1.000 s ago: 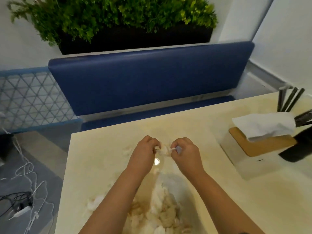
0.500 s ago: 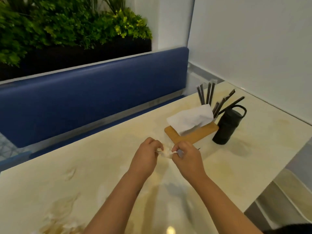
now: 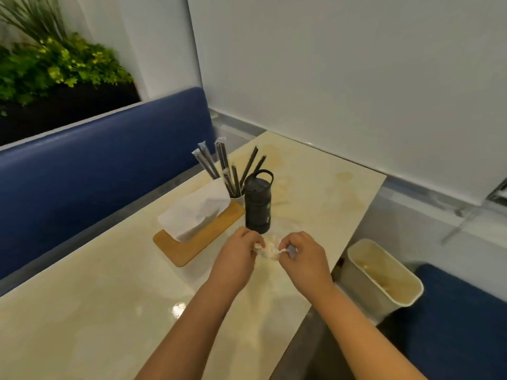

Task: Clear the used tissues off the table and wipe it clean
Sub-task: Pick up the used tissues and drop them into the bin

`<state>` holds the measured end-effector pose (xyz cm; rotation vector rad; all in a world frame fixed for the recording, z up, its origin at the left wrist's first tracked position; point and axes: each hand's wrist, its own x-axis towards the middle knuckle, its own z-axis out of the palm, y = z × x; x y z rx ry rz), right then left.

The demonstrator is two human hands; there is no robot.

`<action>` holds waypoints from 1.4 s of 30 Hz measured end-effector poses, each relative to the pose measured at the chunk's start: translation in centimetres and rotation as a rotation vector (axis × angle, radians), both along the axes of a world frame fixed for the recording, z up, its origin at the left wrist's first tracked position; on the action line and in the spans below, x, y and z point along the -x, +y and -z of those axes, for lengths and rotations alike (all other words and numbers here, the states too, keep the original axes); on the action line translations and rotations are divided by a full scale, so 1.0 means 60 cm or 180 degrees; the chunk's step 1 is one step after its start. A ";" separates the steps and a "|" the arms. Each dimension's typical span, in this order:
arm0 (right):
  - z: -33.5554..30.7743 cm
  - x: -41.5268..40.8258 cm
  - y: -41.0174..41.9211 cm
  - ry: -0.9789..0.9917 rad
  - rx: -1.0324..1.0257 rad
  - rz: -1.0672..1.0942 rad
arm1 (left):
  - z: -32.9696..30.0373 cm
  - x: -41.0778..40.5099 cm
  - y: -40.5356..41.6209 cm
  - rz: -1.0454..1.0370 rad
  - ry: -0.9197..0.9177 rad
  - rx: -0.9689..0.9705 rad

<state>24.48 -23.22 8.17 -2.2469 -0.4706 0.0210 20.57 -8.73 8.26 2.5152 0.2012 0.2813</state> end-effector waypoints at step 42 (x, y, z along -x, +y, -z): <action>0.146 -0.287 -0.532 0.0638 0.0145 0.2359 | 0.267 -0.520 -0.502 0.2155 0.1487 -0.0253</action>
